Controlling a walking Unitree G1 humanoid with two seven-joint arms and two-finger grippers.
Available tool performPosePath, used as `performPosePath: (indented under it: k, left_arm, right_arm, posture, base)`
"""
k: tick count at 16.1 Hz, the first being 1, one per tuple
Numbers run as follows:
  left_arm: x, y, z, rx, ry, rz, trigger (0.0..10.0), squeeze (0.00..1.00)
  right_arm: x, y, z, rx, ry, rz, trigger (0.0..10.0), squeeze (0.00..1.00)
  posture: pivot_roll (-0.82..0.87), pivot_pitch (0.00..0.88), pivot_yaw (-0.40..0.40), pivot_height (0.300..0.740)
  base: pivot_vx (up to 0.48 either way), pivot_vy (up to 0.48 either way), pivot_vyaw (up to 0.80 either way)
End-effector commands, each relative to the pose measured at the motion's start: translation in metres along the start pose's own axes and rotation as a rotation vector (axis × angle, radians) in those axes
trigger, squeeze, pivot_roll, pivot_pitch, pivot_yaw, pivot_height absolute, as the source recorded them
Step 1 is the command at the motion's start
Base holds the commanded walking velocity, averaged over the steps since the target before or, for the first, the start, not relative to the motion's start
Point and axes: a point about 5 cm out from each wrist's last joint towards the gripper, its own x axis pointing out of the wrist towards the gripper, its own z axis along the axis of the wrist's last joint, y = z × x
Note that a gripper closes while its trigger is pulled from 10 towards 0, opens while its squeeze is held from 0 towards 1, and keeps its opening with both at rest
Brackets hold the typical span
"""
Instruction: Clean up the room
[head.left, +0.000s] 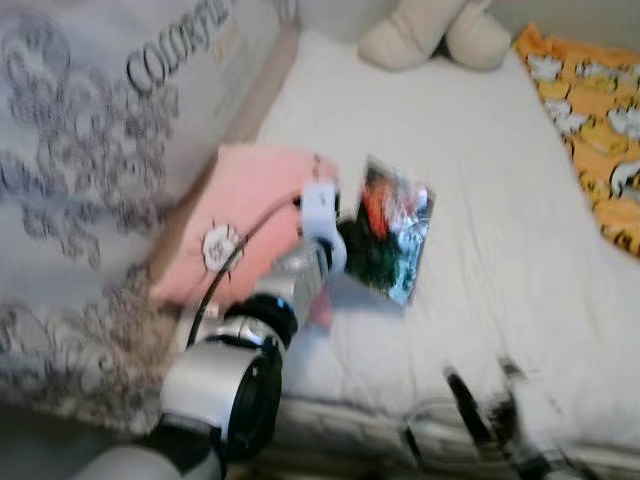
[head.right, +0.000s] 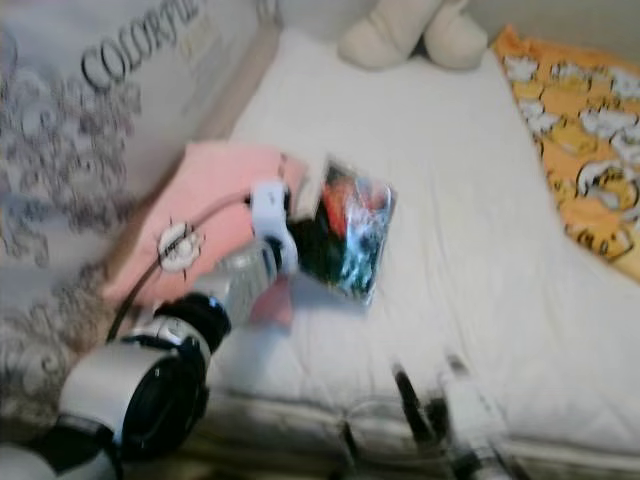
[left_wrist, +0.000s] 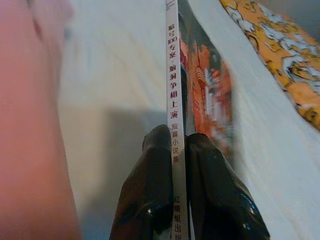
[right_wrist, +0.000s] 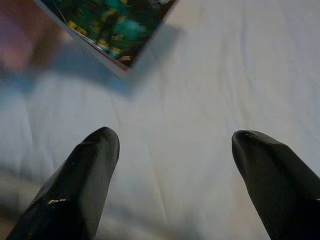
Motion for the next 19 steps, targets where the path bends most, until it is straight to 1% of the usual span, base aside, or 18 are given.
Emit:
performPosePath:
  k: [1, 2, 3, 4, 5, 7, 8, 9, 10, 12, 13, 14, 16, 17, 18, 19]
  left_arm:
    - [0.014, -0.088, 0.003, -0.124, -0.019, -0.232, 10.0, 0.00]
    - [0.014, -0.093, 0.004, -0.206, -0.019, -0.241, 10.0, 0.00]
    - [0.013, -0.082, -0.008, -0.180, 0.025, -0.165, 10.0, 0.00]
    - [0.010, -0.062, -0.024, -0.148, 0.078, -0.058, 10.0, 0.00]
    - [0.006, -0.043, -0.036, -0.142, 0.115, 0.025, 10.0, 0.00]
    - [0.003, -0.031, -0.043, -0.125, 0.137, 0.068, 10.0, 0.00]
    - [0.003, -0.030, -0.042, -0.116, 0.134, 0.073, 10.0, 0.00]
    - [0.004, -0.029, -0.036, -0.090, 0.112, 0.083, 10.0, 0.00]
    - [0.004, -0.024, -0.029, -0.027, 0.084, 0.114, 10.0, 0.00]
    - [0.004, -0.010, -0.011, 0.226, 0.030, 0.201, 10.0, 0.00]
    - [0.002, -0.003, -0.004, 0.309, 0.012, 0.241, 10.0, 0.00]
    - [0.001, 0.004, 0.000, 0.352, 0.009, 0.271, 10.0, 0.00]
    - [-0.002, 0.014, 0.005, 0.356, 0.002, 0.321, 10.0, 0.00]
    - [-0.004, 0.024, 0.009, 0.376, -0.003, 0.377, 10.0, 0.00]
    - [-0.006, 0.027, 0.009, 0.397, 0.001, 0.400, 10.0, 0.00]
    - [-0.008, 0.035, 0.008, 0.398, 0.016, 0.447, 10.0, 0.19]
  right_arm:
    - [-0.012, 0.002, 0.008, 0.012, -0.003, 0.001, 10.0, 0.00]
    - [-0.022, 0.006, 0.006, 0.017, 0.017, 0.005, 10.0, 0.00]
    - [-0.031, 0.013, 0.005, 0.019, 0.040, 0.027, 10.0, 0.00]
    - [-0.040, 0.020, 0.002, 0.025, 0.068, 0.042, 10.0, 0.00]
    - [-0.049, 0.023, 0.001, 0.032, 0.102, 0.047, 10.0, 0.00]
    - [-0.056, 0.025, -0.002, 0.044, 0.133, 0.039, 10.0, 0.00]
    - [-0.058, 0.026, -0.002, 0.049, 0.141, 0.039, 10.0, 0.00]
    - [-0.061, 0.031, -0.001, 0.058, 0.149, 0.045, 10.0, 0.00]
    - [-0.061, 0.034, 0.001, 0.062, 0.149, 0.051, 10.0, 0.00]
    - [-0.058, 0.033, 0.010, 0.083, 0.108, 0.048, 10.0, 0.00]
    - [-0.058, 0.031, 0.015, 0.103, 0.080, 0.054, 10.0, 0.00]
    - [-0.057, 0.031, 0.016, 0.103, 0.071, 0.065, 10.0, 0.00]
    - [-0.054, 0.031, 0.016, 0.095, 0.073, 0.074, 10.0, 0.00]
    - [-0.049, 0.031, 0.016, 0.096, 0.071, 0.082, 10.0, 0.00]
    - [-0.048, 0.032, 0.016, 0.097, 0.070, 0.086, 10.0, 0.00]
    - [-0.046, 0.034, 0.015, 0.100, 0.070, 0.091, 10.0, 0.00]
  posture:
    - [-0.37, 0.189, -0.095, 0.740]
    - [-0.39, 0.202, -0.102, 0.740]
    - [-0.40, 0.220, -0.101, 0.740]
    - [-0.41, 0.232, -0.100, 0.740]
    - [-0.42, 0.251, -0.090, 0.740]
    - [-0.42, 0.258, -0.087, 0.740]
    - [-0.42, 0.270, -0.086, 0.740]
    - [-0.41, 0.273, -0.087, 0.740]
    - [-0.41, 0.274, -0.087, 0.740]
    - [-0.40, 0.276, -0.090, 0.740]
    - [-0.40, 0.276, -0.090, 0.740]
    - [-0.38, 0.276, -0.091, 0.740]
    - [-0.37, 0.275, -0.092, 0.740]
    - [-0.35, 0.269, -0.091, 0.740]
    - [-0.35, 0.268, -0.092, 0.740]
    - [-0.34, 0.263, -0.092, 0.740]
  base:
    - [0.000, 0.000, 0.00]
    - [0.000, 0.000, 0.00]
    - [0.000, 0.000, 0.00]
    - [0.000, 0.000, 0.00]
    - [0.000, 0.000, 0.00]
    - [0.000, 0.000, 0.00]
    - [0.000, 0.000, 0.00]
    - [0.000, 0.000, 0.00]
    - [0.000, 0.000, 0.00]
    - [0.000, 0.000, 0.00]
    - [0.000, 0.000, 0.00]
    - [0.000, 0.000, 0.00]
    - [0.000, 0.000, 0.00]
    - [0.000, 0.000, 0.00]
    - [0.000, 0.000, 0.00]
    - [0.000, 0.000, 0.00]
